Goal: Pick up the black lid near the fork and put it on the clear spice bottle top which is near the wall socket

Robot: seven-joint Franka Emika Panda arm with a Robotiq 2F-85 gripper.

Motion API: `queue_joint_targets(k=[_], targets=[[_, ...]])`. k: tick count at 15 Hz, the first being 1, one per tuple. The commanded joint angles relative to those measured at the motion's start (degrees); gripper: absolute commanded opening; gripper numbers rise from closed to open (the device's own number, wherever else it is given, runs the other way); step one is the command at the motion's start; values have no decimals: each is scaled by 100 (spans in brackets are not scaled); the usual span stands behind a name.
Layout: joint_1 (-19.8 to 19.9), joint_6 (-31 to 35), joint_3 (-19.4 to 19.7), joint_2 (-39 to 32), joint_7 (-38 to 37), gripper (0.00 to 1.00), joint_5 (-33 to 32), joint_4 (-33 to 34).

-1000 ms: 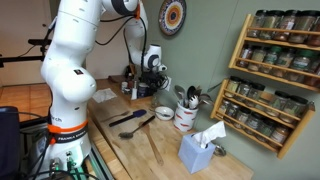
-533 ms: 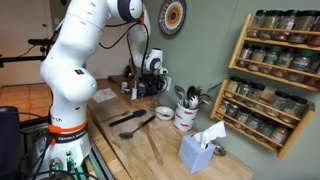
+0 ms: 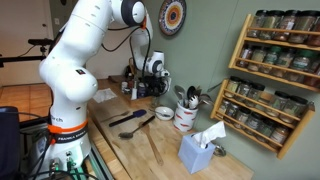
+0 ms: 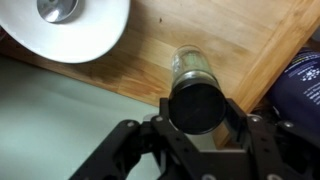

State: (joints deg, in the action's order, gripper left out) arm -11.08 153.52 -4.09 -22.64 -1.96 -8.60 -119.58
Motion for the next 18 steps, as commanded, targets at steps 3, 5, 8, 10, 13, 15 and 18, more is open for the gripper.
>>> queue_joint_targets(k=[3, 5, 8, 10, 13, 15, 18], targets=[[-87, -400, 57, -146, -166, 31, -85, 225], [-82, -463, 49, -186, -145, 31, -85, 279], [-78, -502, 39, -239, -120, 31, -79, 340], [-41, -488, -5, -252, -46, 81, -23, 350], [-32, -475, -8, -195, -19, 95, -30, 306], [-24, -477, 4, -111, -37, 100, -27, 240], [88, -548, -92, 91, 103, 100, 127, 45]])
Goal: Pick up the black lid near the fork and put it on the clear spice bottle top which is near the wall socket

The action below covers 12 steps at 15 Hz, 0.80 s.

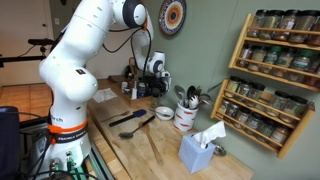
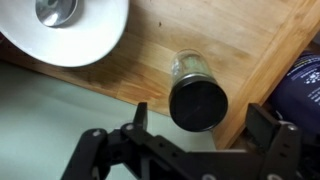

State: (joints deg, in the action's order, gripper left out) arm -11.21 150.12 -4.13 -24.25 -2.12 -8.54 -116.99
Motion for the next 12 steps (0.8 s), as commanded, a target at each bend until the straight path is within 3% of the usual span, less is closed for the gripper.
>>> queue_joint_targets(k=[1, 7, 12], targets=[[176, -223, -145, 360, 224, 100, 214, -324], [679, -350, -489, 1400, 1112, 100, 1134, -1252], [691, -1481, -378, 2862, 1234, 100, 1683, -2145]])
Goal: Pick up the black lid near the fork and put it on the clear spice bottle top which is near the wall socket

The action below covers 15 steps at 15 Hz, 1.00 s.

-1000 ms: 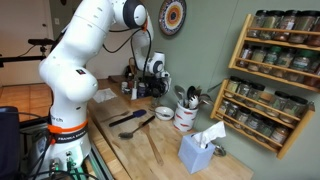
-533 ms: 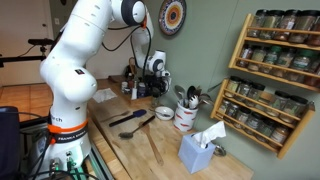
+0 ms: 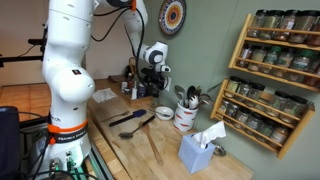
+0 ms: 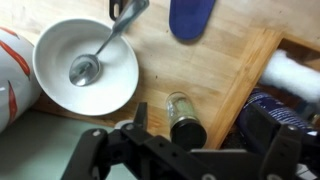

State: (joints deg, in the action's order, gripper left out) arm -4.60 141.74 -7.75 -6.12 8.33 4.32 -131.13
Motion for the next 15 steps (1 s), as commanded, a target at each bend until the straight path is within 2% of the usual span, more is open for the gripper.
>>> queue_joint_targets(k=[1, 5, 10, 13, 14, 15], targets=[[-30, -964, 19, 1370, 66, 100, 374, -881], [-143, -2002, 29, 2459, -549, 100, 181, -1282], [-178, -2919, 159, 3621, -667, 100, 268, -1671], [-12, -3382, 317, 4084, -863, 100, 203, -1811], [-109, -3212, 248, 3626, -737, 100, 178, -1515], [-92, -3242, 285, 3724, -731, 100, 175, -1541]])
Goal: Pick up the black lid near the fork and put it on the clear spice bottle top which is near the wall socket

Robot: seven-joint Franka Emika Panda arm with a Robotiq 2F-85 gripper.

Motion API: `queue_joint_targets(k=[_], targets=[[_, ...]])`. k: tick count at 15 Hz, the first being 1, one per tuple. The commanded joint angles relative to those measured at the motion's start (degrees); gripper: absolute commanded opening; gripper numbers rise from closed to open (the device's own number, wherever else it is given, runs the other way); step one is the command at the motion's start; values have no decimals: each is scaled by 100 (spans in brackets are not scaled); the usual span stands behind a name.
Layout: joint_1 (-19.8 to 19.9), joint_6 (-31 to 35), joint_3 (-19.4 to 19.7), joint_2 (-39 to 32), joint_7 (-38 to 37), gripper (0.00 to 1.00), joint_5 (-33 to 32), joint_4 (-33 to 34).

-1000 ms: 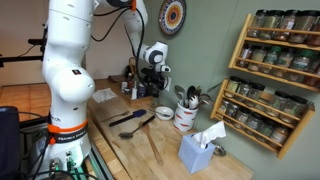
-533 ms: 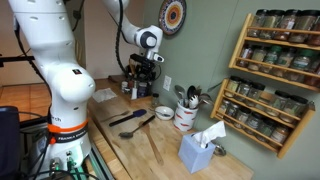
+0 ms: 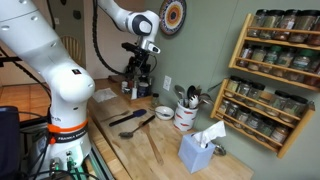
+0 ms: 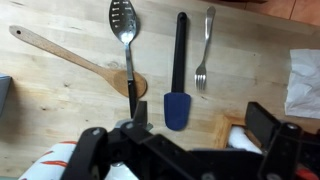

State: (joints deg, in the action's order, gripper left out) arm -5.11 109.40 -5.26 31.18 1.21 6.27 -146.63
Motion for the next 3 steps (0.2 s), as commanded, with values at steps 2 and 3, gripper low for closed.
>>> queue_joint_targets(k=[2, 3], targets=[[-51, -7, 36, 2, -17, 100, -19, 22], [-57, -6, 29, -27, -17, 100, -19, 26]])
